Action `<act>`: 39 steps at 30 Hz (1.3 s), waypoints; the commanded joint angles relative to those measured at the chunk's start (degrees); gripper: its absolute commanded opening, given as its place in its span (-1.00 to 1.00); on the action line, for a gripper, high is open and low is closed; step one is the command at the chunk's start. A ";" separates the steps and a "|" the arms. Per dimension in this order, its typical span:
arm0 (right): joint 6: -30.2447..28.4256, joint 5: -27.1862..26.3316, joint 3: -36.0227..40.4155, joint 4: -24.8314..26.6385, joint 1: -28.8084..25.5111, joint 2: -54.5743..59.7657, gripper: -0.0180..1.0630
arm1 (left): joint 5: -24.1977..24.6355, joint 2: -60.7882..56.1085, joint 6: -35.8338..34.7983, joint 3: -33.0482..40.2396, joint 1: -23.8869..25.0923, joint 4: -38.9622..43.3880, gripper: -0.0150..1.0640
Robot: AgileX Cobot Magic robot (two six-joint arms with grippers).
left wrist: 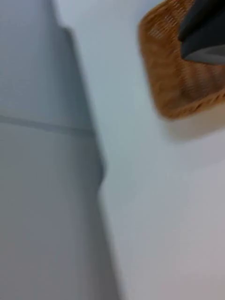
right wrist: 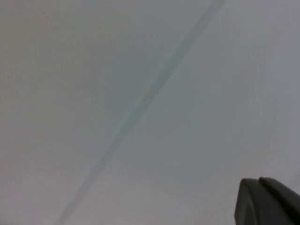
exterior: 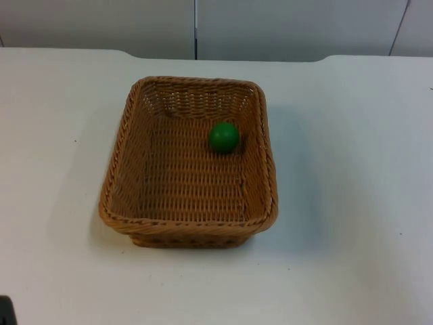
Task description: Pick up the basket with the left hand and place the ball into the basket with the right hand.
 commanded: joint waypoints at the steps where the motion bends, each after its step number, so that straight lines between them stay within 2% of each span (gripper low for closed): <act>1: 0.00 2.20 -0.37 -3.82 -0.22 -3.60 -0.97 | 2.24 -5.32 -4.16 -0.45 -0.30 6.11 -0.97; 3: -0.79 2.44 -0.37 -4.34 -0.22 -6.40 -0.97 | 3.33 -9.03 -5.77 -0.45 -0.30 8.58 -0.97; 5: -4.41 2.44 -0.37 -3.11 -0.22 -11.85 -0.97 | 5.35 -16.68 -7.08 0.21 -0.30 11.52 -0.97; 7: -11.90 4.49 -0.37 4.39 -0.22 -18.08 -0.97 | 8.35 -25.81 -7.07 2.93 -0.30 12.27 -0.97; 8: -11.90 4.49 -0.37 4.39 -0.22 -18.08 -0.97 | 8.35 -25.81 -7.07 2.93 -0.30 12.27 -0.97; 10: -19.74 8.52 0.42 15.97 -0.22 -23.02 -0.97 | 10.24 -33.04 -7.07 6.03 -0.30 12.27 -0.97; 12: -30.38 14.33 2.19 28.08 -0.22 -28.18 -0.97 | 11.72 -40.95 -7.07 9.94 -0.30 12.27 -0.97; 13: -30.38 14.33 2.19 28.08 -0.22 -28.18 -0.97 | 11.72 -40.95 -7.07 9.94 -0.30 12.27 -0.97; 14: -34.82 17.03 3.54 34.57 -0.22 -30.13 -0.97 | 12.28 -44.16 -7.22 12.26 -0.30 12.27 -0.97; 15: -36.74 20.01 5.15 39.86 -0.22 -32.38 -0.97 | 12.93 -47.81 -7.72 14.46 -0.30 12.12 -0.97; 16: -37.22 22.27 6.75 45.71 -0.22 -34.49 -0.97 | 13.86 -51.25 -9.20 16.54 -0.30 12.05 -0.97; 17: -37.22 22.27 6.75 45.71 -0.22 -34.49 -0.97 | 13.86 -51.25 -9.20 16.54 -0.30 12.05 -0.97; 18: -35.94 25.45 9.94 54.19 -0.22 -36.96 -0.97 | 15.75 -55.92 -11.67 19.04 -0.30 12.02 -0.97; 20: -32.99 29.02 14.73 62.18 -0.22 -39.97 -0.97 | 18.59 -60.99 -12.64 22.06 -0.30 11.79 -0.97; 21: -31.23 29.22 17.65 64.56 -0.22 -41.34 -0.97 | 20.31 -63.48 -12.64 22.98 -0.30 11.79 -0.97; 22: -31.23 29.22 17.65 64.56 -0.22 -41.34 -0.97 | 20.31 -63.48 -12.64 22.98 -0.30 11.79 -0.97; 24: -28.76 29.22 23.89 64.77 -0.22 -44.28 -0.97 | 23.47 -67.82 -12.64 24.47 -0.30 12.00 -0.97; 27: -22.37 29.22 32.05 57.00 -0.22 -49.71 -0.97 | 28.58 -73.80 -13.23 25.15 -0.30 13.70 -0.97; 28: -22.37 29.22 32.05 57.00 -0.22 -49.71 -0.97 | 28.58 -73.80 -13.23 25.15 -0.30 13.70 -0.97; 30: -17.66 27.50 36.37 53.18 -0.22 -53.81 -0.97 | 31.13 -75.19 -14.37 25.15 -0.30 16.43 -0.97; 31: -16.69 25.67 39.51 52.37 -0.22 -56.68 -0.97 | 33.68 -75.19 -15.84 24.97 -0.30 18.68 -0.97; 33: -16.27 24.45 41.03 52.37 -0.22 -58.93 -0.97 | 33.68 -75.19 -16.71 25.53 -0.30 19.04 -0.97; 37: -15.75 22.08 46.46 51.51 -0.22 -64.70 -0.97 | 30.74 -75.19 -17.49 28.94 -0.30 18.68 -0.97; 39: -12.76 21.62 49.64 49.15 -0.22 -66.62 -0.97 | 29.57 -75.19 -17.49 32.30 -0.30 19.21 -0.97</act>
